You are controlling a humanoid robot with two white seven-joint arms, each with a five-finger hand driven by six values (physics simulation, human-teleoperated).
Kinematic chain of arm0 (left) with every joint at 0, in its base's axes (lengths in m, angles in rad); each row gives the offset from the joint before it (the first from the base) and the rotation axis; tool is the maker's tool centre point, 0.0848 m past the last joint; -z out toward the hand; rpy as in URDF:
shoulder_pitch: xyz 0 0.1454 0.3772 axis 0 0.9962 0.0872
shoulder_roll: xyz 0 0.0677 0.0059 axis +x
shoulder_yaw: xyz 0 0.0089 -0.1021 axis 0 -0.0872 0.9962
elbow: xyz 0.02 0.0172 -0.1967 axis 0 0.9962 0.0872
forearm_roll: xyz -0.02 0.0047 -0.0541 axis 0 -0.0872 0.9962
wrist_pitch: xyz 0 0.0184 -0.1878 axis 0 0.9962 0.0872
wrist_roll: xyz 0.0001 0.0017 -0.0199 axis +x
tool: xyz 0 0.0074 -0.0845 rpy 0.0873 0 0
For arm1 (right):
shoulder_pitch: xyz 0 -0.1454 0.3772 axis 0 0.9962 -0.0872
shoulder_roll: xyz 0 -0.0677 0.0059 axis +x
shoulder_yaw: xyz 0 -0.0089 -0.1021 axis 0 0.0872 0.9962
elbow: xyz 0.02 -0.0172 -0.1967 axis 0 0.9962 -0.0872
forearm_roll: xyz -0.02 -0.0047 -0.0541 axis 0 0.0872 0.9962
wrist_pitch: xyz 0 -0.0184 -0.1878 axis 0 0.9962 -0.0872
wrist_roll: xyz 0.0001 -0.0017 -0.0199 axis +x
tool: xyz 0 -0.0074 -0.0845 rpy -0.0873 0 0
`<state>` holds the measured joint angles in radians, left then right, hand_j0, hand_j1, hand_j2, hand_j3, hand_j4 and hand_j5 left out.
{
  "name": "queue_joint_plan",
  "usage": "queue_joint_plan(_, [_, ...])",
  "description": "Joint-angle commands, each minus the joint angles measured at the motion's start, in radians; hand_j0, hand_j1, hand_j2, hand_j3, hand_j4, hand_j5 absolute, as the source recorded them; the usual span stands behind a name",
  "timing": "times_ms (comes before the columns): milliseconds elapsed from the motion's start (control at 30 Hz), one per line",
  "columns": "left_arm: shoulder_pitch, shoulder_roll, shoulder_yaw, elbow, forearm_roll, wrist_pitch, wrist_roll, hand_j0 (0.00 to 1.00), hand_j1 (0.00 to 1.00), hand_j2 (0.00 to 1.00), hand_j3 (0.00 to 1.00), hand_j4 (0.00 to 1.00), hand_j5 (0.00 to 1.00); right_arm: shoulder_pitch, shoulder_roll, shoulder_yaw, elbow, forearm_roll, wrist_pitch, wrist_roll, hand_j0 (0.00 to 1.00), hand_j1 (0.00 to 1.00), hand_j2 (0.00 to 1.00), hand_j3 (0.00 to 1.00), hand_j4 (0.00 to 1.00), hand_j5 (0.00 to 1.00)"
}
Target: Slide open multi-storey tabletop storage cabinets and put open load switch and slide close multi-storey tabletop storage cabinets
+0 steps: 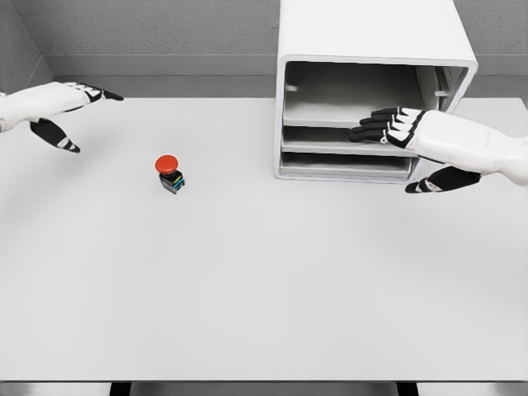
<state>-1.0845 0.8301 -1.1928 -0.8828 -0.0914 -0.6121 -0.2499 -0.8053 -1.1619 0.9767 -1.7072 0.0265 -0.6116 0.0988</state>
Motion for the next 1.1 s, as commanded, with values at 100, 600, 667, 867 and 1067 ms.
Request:
queue_joint_plan(100, [-0.002,0.096,-0.079,-0.228,0.147,0.001,0.000,1.00,1.00,1.00,1.00,1.00,1.00,0.000,0.084,0.002,0.006,-0.010,0.001,0.002,1.00,1.00,1.00,1.00,1.00,1.00])
queue_joint_plan(600, [-0.005,0.041,-0.088,-0.260,0.073,0.001,-0.011,1.00,1.00,1.00,1.00,1.00,1.00,-0.015,0.197,-0.056,0.236,-0.005,0.001,0.090,1.00,1.00,1.00,1.00,1.00,1.00])
queue_joint_plan(667, [-0.032,0.047,-0.149,-0.257,0.074,0.001,-0.020,1.00,1.00,1.00,1.00,1.00,1.00,-0.017,0.228,-0.056,0.236,-0.005,0.001,0.105,1.00,1.00,1.00,1.00,1.00,1.00])
queue_joint_plan(867, [-0.054,0.043,-0.180,-0.255,0.171,0.001,-0.054,1.00,1.00,1.00,1.00,1.00,1.00,-0.017,0.291,-0.055,0.239,-0.005,0.001,0.170,1.00,1.00,1.00,1.00,1.00,1.00])
queue_joint_plan(1067, [-0.054,0.041,-0.199,-0.248,0.256,0.001,-0.048,1.00,1.00,1.00,1.00,1.00,1.00,-0.028,0.317,-0.070,0.313,-0.005,0.001,0.179,1.00,1.00,1.00,1.00,1.00,1.00])
